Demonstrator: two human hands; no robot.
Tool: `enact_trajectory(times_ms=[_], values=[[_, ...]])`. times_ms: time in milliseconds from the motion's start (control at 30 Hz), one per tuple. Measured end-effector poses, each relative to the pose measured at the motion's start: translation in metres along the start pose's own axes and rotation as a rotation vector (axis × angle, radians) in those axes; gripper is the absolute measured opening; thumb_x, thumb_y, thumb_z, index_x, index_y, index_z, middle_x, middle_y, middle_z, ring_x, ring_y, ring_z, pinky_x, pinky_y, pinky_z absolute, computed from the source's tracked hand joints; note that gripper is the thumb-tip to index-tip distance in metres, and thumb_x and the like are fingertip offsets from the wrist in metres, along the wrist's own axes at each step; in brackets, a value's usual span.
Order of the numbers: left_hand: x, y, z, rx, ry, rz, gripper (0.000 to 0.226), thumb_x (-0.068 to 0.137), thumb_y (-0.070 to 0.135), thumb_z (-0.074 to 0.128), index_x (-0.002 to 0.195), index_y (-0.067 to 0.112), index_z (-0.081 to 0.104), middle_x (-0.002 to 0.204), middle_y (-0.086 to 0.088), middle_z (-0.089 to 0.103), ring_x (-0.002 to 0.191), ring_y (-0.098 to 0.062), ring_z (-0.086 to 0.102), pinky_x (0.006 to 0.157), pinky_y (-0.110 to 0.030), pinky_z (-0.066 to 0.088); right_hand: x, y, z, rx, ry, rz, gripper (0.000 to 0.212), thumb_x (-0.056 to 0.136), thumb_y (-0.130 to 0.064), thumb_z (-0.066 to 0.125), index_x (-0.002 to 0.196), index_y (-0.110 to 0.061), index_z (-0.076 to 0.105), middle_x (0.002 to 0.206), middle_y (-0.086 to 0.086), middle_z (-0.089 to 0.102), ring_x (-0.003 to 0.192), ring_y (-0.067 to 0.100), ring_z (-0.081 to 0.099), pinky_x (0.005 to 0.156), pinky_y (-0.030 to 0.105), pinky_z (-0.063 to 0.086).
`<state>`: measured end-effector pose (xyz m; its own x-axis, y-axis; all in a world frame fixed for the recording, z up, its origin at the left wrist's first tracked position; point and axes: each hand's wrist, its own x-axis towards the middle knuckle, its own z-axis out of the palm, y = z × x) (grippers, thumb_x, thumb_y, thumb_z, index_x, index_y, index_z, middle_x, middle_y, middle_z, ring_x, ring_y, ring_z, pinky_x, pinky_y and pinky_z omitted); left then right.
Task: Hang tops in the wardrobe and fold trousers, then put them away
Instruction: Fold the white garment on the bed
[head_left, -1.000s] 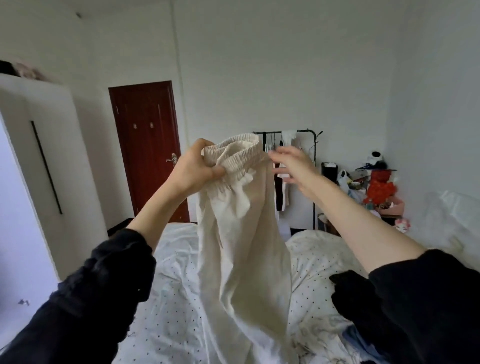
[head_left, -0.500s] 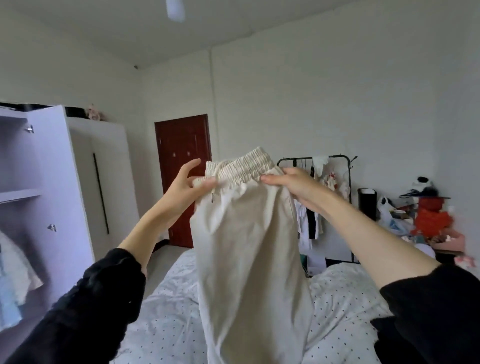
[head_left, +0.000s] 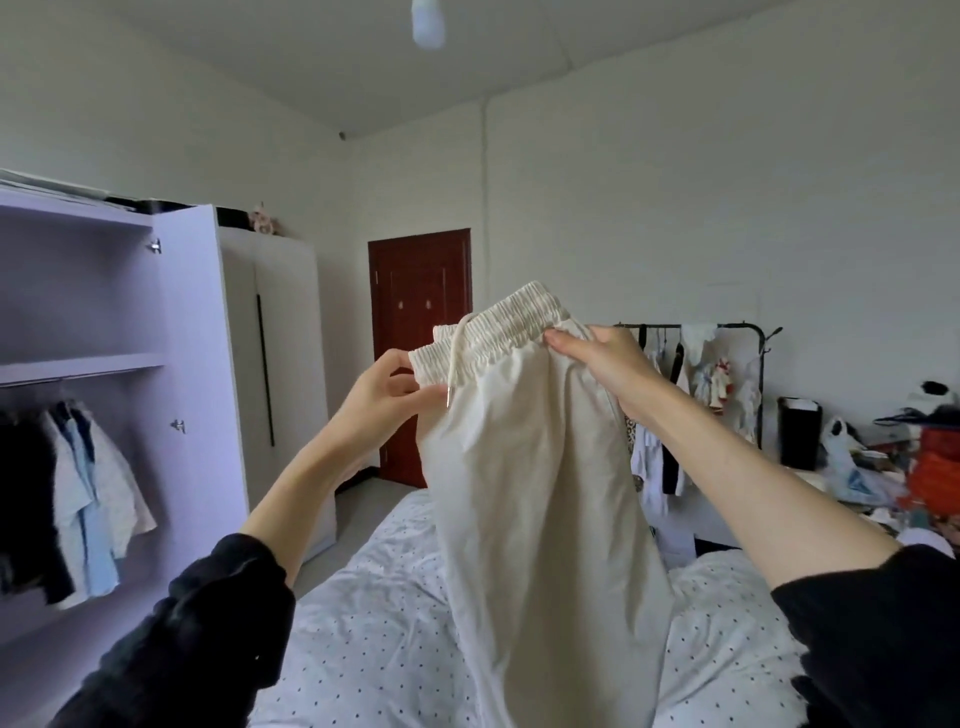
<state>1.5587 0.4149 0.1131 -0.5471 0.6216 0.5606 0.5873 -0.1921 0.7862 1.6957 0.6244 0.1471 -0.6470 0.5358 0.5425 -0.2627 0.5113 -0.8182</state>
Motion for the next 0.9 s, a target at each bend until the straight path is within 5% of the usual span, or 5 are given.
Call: enact_trajectory(times_ms=[100, 267, 500, 733, 900], values=[[-0.006, -0.008, -0.003, -0.013, 0.099, 0.0, 0.018, 0.084, 0.015, 0.068, 0.099, 0.016, 0.058, 0.086, -0.004, 0.074, 0.079, -0.016, 0.07, 0.065, -0.015, 0.051, -0.007, 0.005, 0.009, -0.03, -0.068, 0.001, 0.013, 0.087, -0.03, 0.066, 0.085, -0.019, 0.071, 0.089, 0.003, 0.072, 0.079, 0.015, 0.067, 0.067, 0.018, 0.049], [-0.019, -0.029, -0.008, -0.055, 0.126, -0.094, 0.025, 0.085, 0.022, 0.068, 0.105, 0.014, 0.055, 0.083, -0.002, 0.074, 0.071, -0.011, 0.068, 0.06, -0.018, 0.048, -0.014, 0.019, 0.028, -0.059, -0.09, 0.077, 0.021, 0.086, -0.03, 0.067, 0.096, -0.012, 0.071, 0.098, 0.01, 0.072, 0.09, 0.021, 0.068, 0.083, 0.033, 0.053], [-0.035, -0.073, -0.035, -0.138, -0.117, -0.217, 0.019, 0.085, 0.02, 0.068, 0.102, 0.014, 0.071, 0.097, 0.002, 0.074, 0.086, -0.009, 0.07, 0.064, -0.011, 0.05, -0.018, 0.058, 0.078, -0.105, -0.08, 0.192, 0.04, 0.083, -0.027, 0.071, 0.104, 0.007, 0.066, 0.104, 0.021, 0.069, 0.101, 0.036, 0.064, 0.093, 0.044, 0.047], [-0.038, -0.171, -0.105, -0.133, -0.109, -0.3, 0.011, 0.091, 0.02, 0.061, 0.094, 0.014, 0.071, 0.085, 0.009, 0.073, 0.074, 0.0, 0.067, 0.062, -0.009, 0.047, 0.006, 0.113, 0.195, -0.184, -0.037, 0.223, 0.046, 0.081, -0.026, 0.072, 0.098, 0.016, 0.061, 0.094, 0.03, 0.065, 0.077, 0.02, 0.054, 0.071, 0.031, 0.042], [-0.02, -0.295, -0.208, -0.116, 0.085, -0.449, 0.014, 0.091, 0.021, 0.062, 0.081, 0.012, 0.066, 0.061, 0.015, 0.066, 0.053, 0.004, 0.058, 0.05, -0.009, 0.044, 0.056, 0.167, 0.352, -0.346, -0.011, 0.248, 0.036, 0.082, -0.038, 0.066, 0.095, -0.004, 0.069, 0.09, 0.007, 0.069, 0.087, 0.02, 0.061, 0.083, 0.035, 0.045]])
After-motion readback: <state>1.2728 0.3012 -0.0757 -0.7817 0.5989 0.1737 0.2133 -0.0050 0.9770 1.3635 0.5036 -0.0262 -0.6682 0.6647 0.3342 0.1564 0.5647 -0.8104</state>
